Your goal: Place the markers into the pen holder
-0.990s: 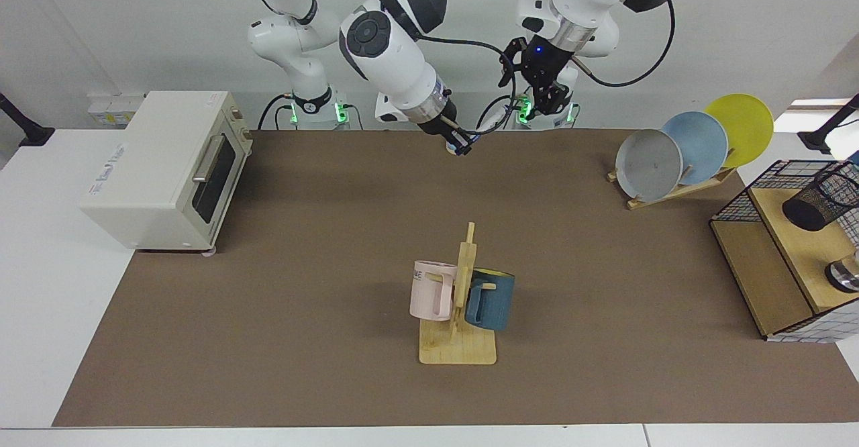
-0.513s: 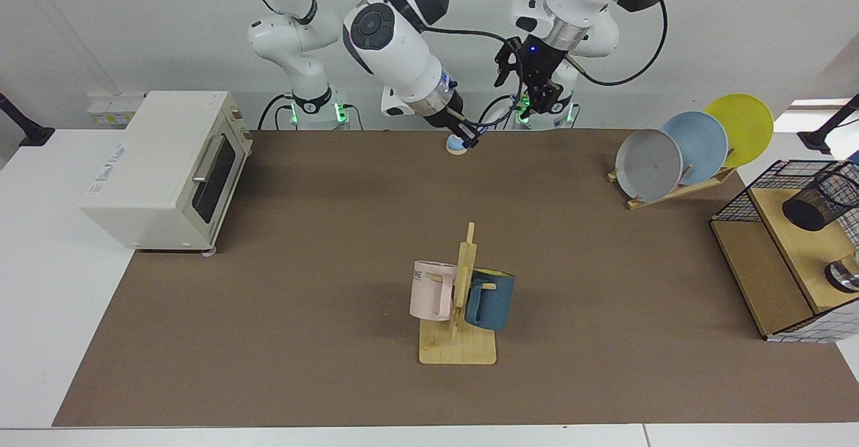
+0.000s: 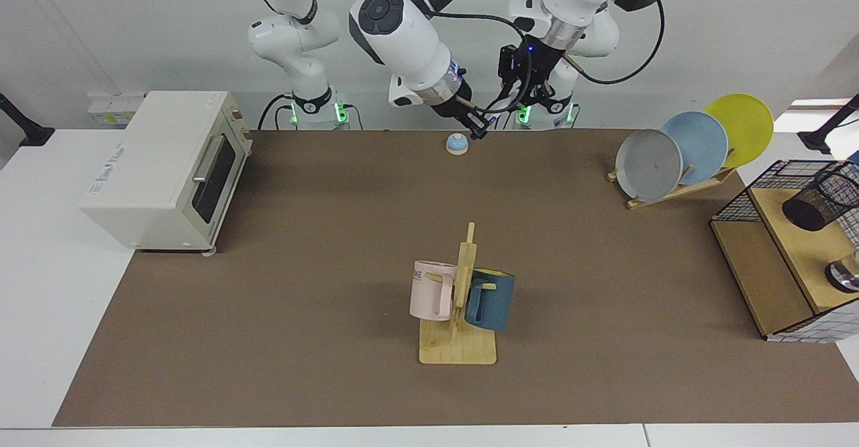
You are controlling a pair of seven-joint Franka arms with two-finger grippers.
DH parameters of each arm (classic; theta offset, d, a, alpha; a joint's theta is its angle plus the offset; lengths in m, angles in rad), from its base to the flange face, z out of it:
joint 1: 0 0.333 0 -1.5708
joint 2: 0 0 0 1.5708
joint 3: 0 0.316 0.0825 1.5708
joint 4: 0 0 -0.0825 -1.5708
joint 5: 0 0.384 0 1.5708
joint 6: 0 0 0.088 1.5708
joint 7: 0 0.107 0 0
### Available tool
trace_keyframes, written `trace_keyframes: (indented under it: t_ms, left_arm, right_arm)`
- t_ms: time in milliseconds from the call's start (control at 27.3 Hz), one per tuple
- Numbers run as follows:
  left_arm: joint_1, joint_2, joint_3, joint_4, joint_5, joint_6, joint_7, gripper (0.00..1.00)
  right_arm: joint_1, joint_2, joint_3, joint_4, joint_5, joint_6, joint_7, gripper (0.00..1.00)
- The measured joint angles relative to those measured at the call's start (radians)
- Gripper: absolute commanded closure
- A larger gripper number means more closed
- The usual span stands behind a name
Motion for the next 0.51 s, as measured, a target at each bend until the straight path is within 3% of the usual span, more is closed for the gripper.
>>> trace_keyframes:
  t_ms: [73, 293, 330, 367, 513]
  left_arm:
    - [0.001, 0.0, 0.003, -0.002, 0.006, 0.001, -0.012, 1.0]
    - [0.001, -0.002, 0.004, -0.002, 0.006, 0.001, -0.021, 1.0]
    - [0.001, -0.002, 0.004, -0.002, 0.006, 0.001, -0.021, 1.0]
    - [0.001, -0.002, 0.004, -0.002, 0.006, 0.001, -0.021, 1.0]
    - [0.001, -0.002, 0.004, -0.002, 0.007, 0.002, -0.021, 1.0]
  right_arm:
    - [0.0, -0.001, 0.0, 0.003, 0.0, -0.012, 0.015, 1.0]
    - [0.0, -0.001, 0.0, 0.004, 0.0, -0.013, 0.027, 1.0]
    - [0.0, -0.001, 0.0, 0.004, 0.0, -0.013, 0.027, 0.68]
    - [0.0, -0.001, 0.0, 0.004, 0.0, -0.013, 0.027, 0.01]
    - [0.001, -0.002, 0.002, 0.007, 0.0, -0.015, 0.027, 0.0]
